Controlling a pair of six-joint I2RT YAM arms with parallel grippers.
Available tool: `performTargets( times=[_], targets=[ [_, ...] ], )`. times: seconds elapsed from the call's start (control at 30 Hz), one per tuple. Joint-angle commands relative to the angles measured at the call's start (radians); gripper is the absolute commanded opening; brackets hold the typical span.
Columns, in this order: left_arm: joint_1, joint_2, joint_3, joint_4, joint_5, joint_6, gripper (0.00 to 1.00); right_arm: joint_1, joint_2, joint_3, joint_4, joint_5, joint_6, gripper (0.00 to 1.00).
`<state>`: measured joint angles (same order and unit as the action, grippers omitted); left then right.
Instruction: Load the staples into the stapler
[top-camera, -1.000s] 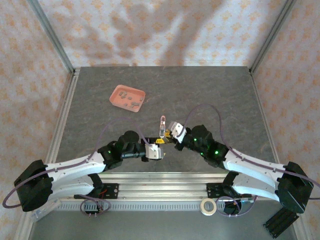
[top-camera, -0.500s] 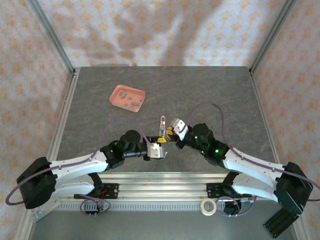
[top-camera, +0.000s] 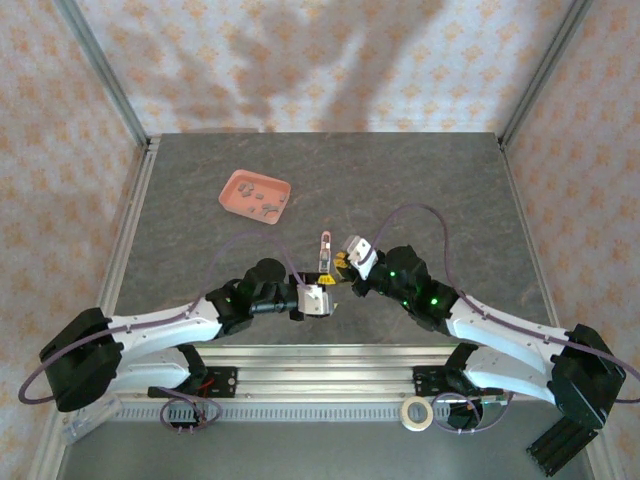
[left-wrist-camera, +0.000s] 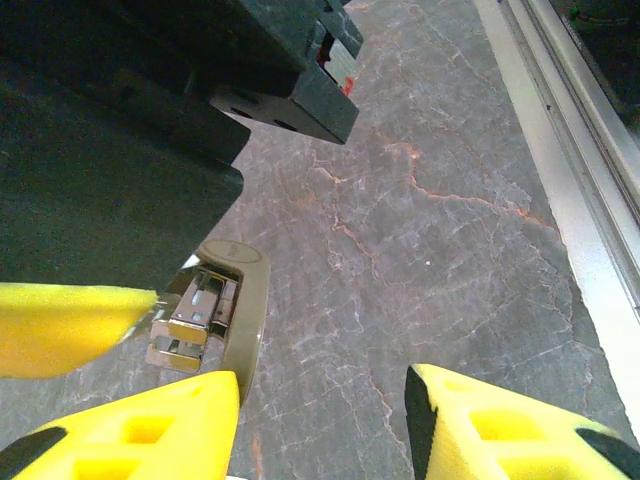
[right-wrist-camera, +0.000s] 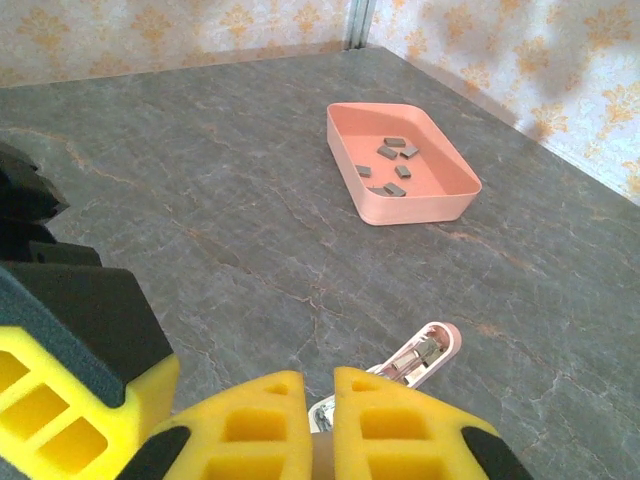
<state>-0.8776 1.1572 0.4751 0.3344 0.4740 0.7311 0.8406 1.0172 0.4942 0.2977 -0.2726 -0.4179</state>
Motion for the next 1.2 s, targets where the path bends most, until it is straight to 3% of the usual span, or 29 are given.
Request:
performTargets(
  times=[0.0, 0.43, 0.7, 0.9, 1.07, 1.17],
  targets=[
    [-0.010, 0.022, 0.020, 0.018, 0.025, -0.020, 0.48, 0.002, -0.010, 0.030, 0.100, -0.018, 0.037, 0.00],
    [-0.029, 0.144, -0.011, 0.170, 0.057, -0.098, 0.48, -0.001, -0.010, 0.027, 0.129, 0.007, 0.060, 0.00],
    [-0.031, 0.192, -0.073, 0.315, 0.009, -0.198, 0.48, -0.058, -0.016, 0.002, 0.191, -0.020, 0.138, 0.00],
    [-0.031, 0.190, -0.132, 0.518, -0.127, -0.463, 0.51, -0.071, -0.021, -0.014, 0.184, 0.000, 0.155, 0.00],
    [-0.031, 0.146, -0.085, 0.439, -0.264, -0.715, 0.52, -0.074, -0.022, -0.017, 0.188, 0.046, 0.232, 0.00],
    [-0.031, 0.138, -0.076, 0.450, -0.313, -0.842, 0.60, -0.074, -0.019, -0.020, 0.188, 0.054, 0.287, 0.00]
  ],
)
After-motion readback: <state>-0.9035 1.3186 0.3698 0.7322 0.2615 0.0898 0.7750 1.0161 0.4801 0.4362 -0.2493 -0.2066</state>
